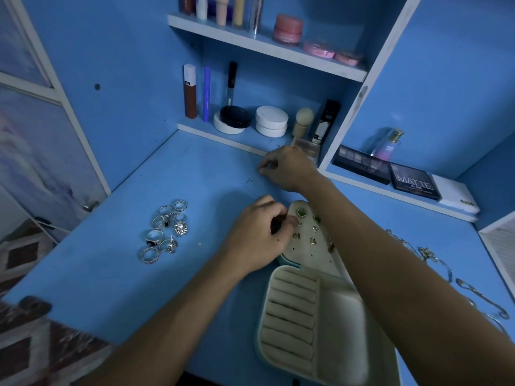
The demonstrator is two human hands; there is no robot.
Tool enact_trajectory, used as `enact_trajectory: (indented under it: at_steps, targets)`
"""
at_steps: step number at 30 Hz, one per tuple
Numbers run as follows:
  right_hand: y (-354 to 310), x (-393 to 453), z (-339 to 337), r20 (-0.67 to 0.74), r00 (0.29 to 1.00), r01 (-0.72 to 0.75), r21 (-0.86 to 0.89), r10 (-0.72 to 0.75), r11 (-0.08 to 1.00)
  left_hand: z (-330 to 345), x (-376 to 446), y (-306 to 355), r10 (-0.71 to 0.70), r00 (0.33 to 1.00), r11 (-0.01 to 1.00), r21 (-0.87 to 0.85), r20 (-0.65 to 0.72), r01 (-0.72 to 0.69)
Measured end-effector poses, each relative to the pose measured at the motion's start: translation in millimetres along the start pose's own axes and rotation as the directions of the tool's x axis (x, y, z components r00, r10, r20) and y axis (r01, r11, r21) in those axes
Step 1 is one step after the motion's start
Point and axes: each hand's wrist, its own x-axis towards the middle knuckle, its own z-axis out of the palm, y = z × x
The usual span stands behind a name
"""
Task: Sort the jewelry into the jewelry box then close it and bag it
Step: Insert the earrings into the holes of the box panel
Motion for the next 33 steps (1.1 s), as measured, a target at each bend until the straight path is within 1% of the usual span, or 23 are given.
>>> enact_trajectory:
  at_steps: [4,7,11,16,19,23,29,33]
  targets:
    - [-1.7,-1.8,-2.0,0.015,1.000,-0.020,-0.043,0.020,0.999,0.1,-0.3,-0.2,0.002,1.000,1.000,0.012,0.001,-0.002]
    - [2.3,-4.9,-5.2,0.017,0.998,-0.053,-0.034,0.054,0.998,-0.8,-1.0,0.7,-0.002,1.000,1.000,0.018,0.001,0.002]
    - [12.6,-14.0,-13.1,0.001,0.998,-0.063,0.007,0.063,0.998,-0.9,-0.9,1.0,-0.011,1.000,1.000,0.028,-0.001,0.011]
    - [23.3,-37.3,-34.4,-0.088,0.995,-0.049,0.056,0.053,0.997,-1.8,-2.2,0.9,0.007,1.000,0.999,0.037,-0.002,-0.007]
    - [27.1,-55.7,-51.9,-0.148,0.983,-0.088,0.108,0.104,0.990,-2.6,-2.8,0.6,0.016,1.000,0.999,0.041,-0.002,-0.016]
    - [37.2,-81.0,-74.4,-0.218,0.966,-0.098,0.190,0.140,0.977,-3.5,-3.5,0.7,0.008,1.000,0.999,0.040,0.006,-0.008]
    - [53.0,-125.9,-87.7,-0.319,0.912,-0.154,0.319,0.259,0.935,-4.8,-4.1,2.9,-0.018,1.000,0.999,0.039,0.020,0.017]
    - [56.8,-160.9,-83.6,-0.373,0.886,-0.127,0.379,0.277,0.916,-5.1,-4.9,4.4,-0.028,0.999,0.999,0.037,0.027,0.027]
